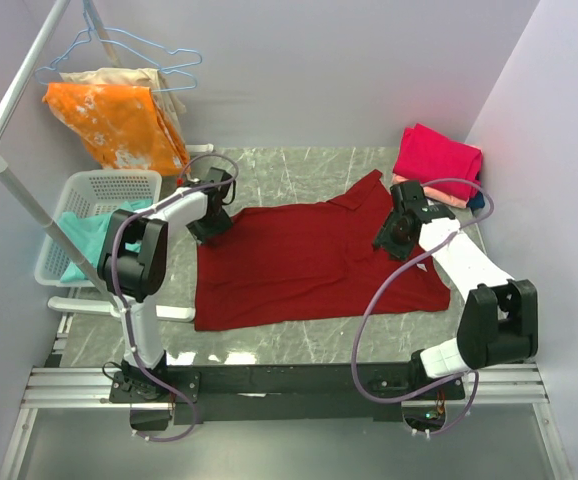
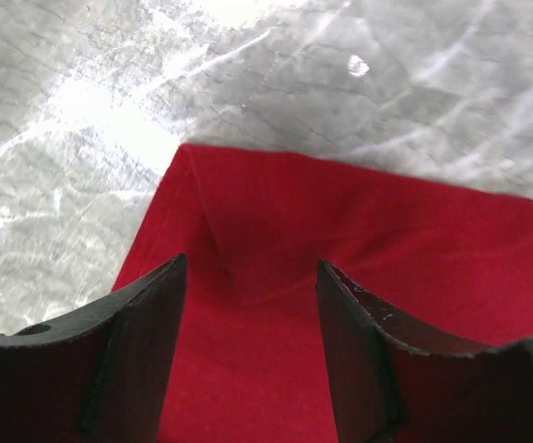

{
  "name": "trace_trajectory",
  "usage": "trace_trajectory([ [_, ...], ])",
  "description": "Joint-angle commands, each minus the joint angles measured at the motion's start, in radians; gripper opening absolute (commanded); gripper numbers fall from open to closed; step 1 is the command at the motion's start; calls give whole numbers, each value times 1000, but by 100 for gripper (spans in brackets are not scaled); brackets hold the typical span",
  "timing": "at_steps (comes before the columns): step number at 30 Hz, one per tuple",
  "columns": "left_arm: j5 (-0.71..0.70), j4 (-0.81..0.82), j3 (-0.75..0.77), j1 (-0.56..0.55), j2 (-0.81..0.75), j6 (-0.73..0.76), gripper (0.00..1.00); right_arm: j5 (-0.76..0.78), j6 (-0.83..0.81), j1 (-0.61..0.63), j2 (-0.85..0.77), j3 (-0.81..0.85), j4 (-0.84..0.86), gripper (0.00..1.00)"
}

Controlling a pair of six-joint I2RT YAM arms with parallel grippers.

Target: Fold and stack the t-shirts

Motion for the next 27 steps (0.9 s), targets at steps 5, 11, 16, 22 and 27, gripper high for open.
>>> trace_trajectory([
  [5, 45, 14, 25, 6, 38, 33, 60, 15, -9, 1, 34, 66, -2, 50],
  [11, 36, 11, 27, 8, 18, 39, 57, 15, 0, 7, 49, 64, 1, 49],
  [16, 13, -9, 60, 8, 15, 48, 56, 25, 8, 28, 60, 63, -3, 48],
  [22, -9, -23, 67, 8, 0, 53, 59, 34, 15, 44, 68, 59, -6, 47],
  [27, 13, -15, 63, 8, 3, 59, 56, 46, 20, 47, 76, 66, -17, 46],
])
